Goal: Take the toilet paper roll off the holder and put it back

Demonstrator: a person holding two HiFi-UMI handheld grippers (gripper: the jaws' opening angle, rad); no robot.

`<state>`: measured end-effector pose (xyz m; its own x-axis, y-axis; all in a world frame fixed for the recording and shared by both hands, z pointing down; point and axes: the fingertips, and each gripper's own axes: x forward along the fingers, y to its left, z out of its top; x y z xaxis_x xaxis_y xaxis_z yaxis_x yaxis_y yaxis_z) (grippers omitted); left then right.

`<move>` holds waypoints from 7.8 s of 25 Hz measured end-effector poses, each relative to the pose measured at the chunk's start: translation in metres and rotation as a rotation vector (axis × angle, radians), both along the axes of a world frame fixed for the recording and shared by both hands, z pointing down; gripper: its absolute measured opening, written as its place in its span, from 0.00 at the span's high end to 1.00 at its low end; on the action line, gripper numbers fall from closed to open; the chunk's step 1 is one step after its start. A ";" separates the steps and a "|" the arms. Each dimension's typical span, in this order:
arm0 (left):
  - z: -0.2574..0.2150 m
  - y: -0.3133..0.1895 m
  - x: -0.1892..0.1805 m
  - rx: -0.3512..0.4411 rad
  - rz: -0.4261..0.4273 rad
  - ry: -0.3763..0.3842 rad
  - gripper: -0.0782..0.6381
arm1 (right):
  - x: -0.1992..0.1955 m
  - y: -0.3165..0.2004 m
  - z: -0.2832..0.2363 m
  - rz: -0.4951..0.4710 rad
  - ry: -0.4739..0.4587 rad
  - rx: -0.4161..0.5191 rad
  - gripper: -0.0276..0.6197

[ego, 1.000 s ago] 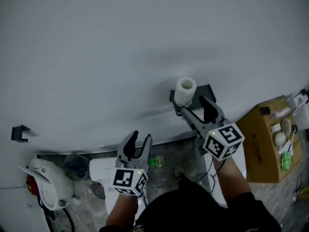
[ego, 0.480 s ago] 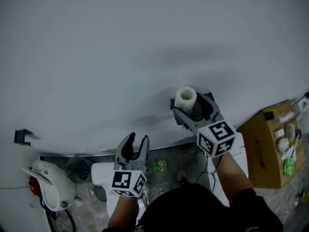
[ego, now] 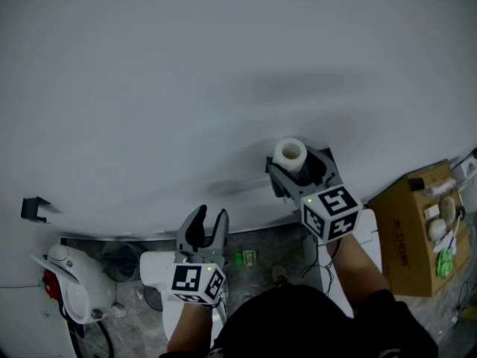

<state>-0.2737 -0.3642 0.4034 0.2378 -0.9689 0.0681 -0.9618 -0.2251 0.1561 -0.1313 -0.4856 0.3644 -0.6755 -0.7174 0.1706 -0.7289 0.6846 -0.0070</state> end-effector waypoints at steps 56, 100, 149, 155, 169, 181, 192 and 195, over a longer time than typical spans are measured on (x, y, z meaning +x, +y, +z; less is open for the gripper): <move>0.018 0.123 0.031 -0.033 0.207 0.064 0.66 | 0.052 0.174 0.015 0.162 -0.039 -0.014 0.50; 0.001 0.354 0.160 -0.064 -0.088 -0.022 0.66 | 0.149 0.366 0.030 -0.160 -0.133 -0.085 0.50; 0.000 0.452 0.268 -0.050 0.102 -0.011 0.66 | 0.265 0.504 0.037 -0.003 -0.133 -0.113 0.50; -0.004 0.471 0.259 -0.045 0.094 -0.008 0.66 | 0.258 0.521 0.032 -0.006 -0.134 -0.101 0.50; -0.009 0.495 0.198 -0.012 0.125 0.023 0.66 | 0.202 0.549 0.018 0.031 -0.111 -0.073 0.50; -0.005 0.494 0.120 -0.005 0.190 0.047 0.66 | 0.142 0.559 0.015 0.107 -0.083 -0.055 0.50; 0.002 0.440 0.130 -0.035 0.181 0.020 0.66 | 0.147 0.500 0.022 0.080 -0.106 -0.064 0.50; 0.001 0.415 0.142 -0.037 0.157 0.004 0.66 | 0.156 0.470 0.024 0.056 -0.122 -0.077 0.50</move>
